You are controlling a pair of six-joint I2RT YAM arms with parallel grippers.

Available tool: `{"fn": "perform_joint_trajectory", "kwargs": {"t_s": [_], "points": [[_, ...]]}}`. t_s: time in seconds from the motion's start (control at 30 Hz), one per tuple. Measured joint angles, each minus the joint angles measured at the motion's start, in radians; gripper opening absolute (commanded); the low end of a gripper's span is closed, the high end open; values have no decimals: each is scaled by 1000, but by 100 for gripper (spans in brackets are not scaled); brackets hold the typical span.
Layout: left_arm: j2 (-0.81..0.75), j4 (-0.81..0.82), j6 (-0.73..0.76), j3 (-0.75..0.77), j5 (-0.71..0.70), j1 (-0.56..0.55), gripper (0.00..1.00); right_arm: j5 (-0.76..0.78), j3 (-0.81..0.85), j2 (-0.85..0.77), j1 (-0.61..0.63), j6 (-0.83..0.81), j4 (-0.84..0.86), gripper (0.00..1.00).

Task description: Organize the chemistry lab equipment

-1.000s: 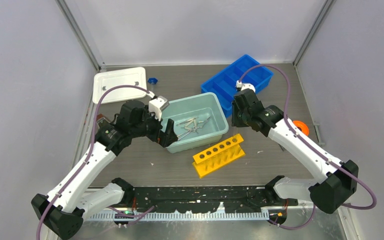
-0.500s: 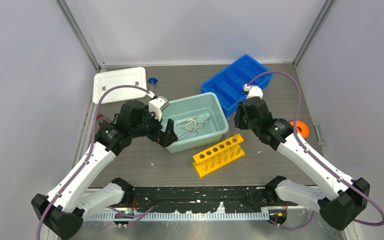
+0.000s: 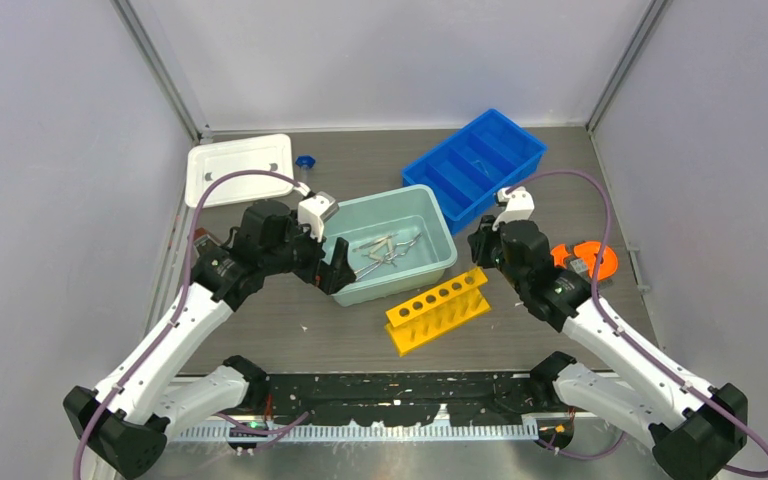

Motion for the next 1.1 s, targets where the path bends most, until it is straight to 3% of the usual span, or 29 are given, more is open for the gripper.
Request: {"fn": "perform_joint_trajectory", "kwargs": {"t_s": [0.8, 0.87, 0.97, 1.1], "points": [[3, 0, 0, 0, -3, 0, 100, -64, -225, -120, 0, -126, 353, 26], [3, 0, 0, 0, -3, 0, 100, -63, -229, -121, 0, -130, 362, 30], [3, 0, 0, 0, -3, 0, 100, -54, -216, -119, 0, -121, 336, 51], [3, 0, 0, 0, -3, 0, 100, -38, -103, -88, -1, -74, 155, 63]]}}
